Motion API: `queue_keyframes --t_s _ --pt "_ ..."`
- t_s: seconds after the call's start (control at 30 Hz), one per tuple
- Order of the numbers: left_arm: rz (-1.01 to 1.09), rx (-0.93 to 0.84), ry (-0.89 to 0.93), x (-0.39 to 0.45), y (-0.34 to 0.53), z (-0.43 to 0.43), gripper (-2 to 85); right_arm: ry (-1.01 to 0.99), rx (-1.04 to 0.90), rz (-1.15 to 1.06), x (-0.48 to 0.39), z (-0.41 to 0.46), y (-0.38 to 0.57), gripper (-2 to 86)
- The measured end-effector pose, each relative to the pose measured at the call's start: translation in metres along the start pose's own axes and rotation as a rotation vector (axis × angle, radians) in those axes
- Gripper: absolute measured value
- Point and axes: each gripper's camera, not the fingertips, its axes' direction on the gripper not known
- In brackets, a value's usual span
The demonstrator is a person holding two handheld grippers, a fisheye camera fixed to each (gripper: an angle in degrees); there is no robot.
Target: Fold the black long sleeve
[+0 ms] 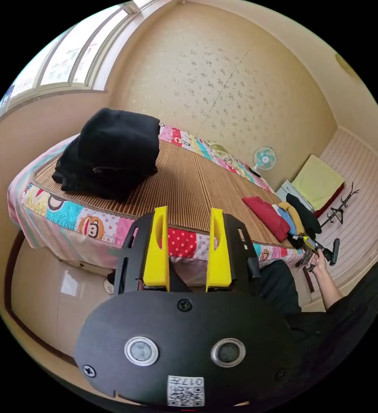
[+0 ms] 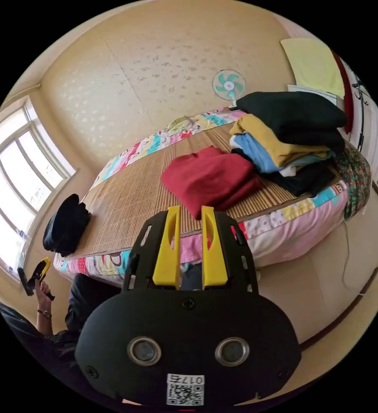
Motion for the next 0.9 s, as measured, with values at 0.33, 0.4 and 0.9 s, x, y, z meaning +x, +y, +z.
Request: queue_keyframes --t_s 0.33,0.4,0.9 --pt "0.040 0.088 0.236 0.021 -0.049 0.021 13.6 0.063 0.113 0.442 0.097 -0.004 -0.130 6.5" --pt "0.083 0.062 0.225 0.032 -0.046 0.028 13.2 0.108 0.119 0.439 0.077 0.002 -0.144 4.5" --pt "0.088 0.013 0.393 -0.013 -0.038 0.088 11.4 -0.626 -0.083 -0.352 -0.266 0.092 0.000 1.7"
